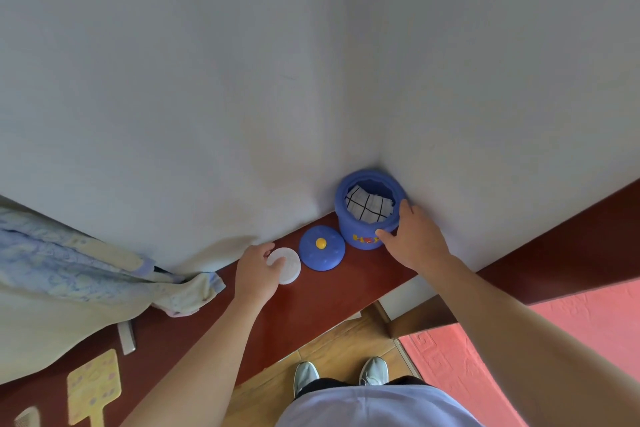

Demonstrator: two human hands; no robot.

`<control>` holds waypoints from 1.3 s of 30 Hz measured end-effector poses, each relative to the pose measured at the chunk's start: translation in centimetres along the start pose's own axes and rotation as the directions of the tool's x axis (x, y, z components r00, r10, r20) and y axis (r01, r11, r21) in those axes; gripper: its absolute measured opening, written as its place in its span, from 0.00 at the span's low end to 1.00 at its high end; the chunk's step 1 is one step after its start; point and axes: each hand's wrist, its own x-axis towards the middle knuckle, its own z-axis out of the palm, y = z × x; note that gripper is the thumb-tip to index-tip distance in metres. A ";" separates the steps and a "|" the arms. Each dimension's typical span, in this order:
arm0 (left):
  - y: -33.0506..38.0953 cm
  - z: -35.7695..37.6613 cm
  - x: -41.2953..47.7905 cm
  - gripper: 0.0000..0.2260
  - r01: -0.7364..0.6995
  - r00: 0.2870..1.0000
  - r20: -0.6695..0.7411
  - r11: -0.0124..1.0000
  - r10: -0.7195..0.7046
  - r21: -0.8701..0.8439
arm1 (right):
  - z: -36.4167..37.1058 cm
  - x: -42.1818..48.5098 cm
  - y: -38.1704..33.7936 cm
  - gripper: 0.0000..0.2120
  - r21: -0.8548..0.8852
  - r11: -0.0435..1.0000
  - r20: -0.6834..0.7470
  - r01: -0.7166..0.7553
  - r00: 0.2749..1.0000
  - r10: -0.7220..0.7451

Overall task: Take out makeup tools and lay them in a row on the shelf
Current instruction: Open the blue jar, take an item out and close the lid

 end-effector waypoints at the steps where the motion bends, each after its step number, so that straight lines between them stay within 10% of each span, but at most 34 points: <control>1: 0.5 0.0 0.0 0.18 -0.023 1.000 0.012 1.000 0.023 0.004 | 0.0 0.0 0.0 0.40 0.003 1.000 -0.001 0.000 1.000 0.000; 17: 6.3 5.3 3.4 0.18 -0.287 0.936 0.277 0.926 0.217 0.247 | -0.4 0.2 -0.2 0.41 -0.018 1.000 0.031 -0.002 1.000 0.002; 39: 8.0 0.5 1.7 0.07 -0.367 0.930 0.063 0.918 0.361 0.148 | -1.2 0.0 -0.2 0.41 -0.029 1.000 0.044 0.008 0.999 -0.007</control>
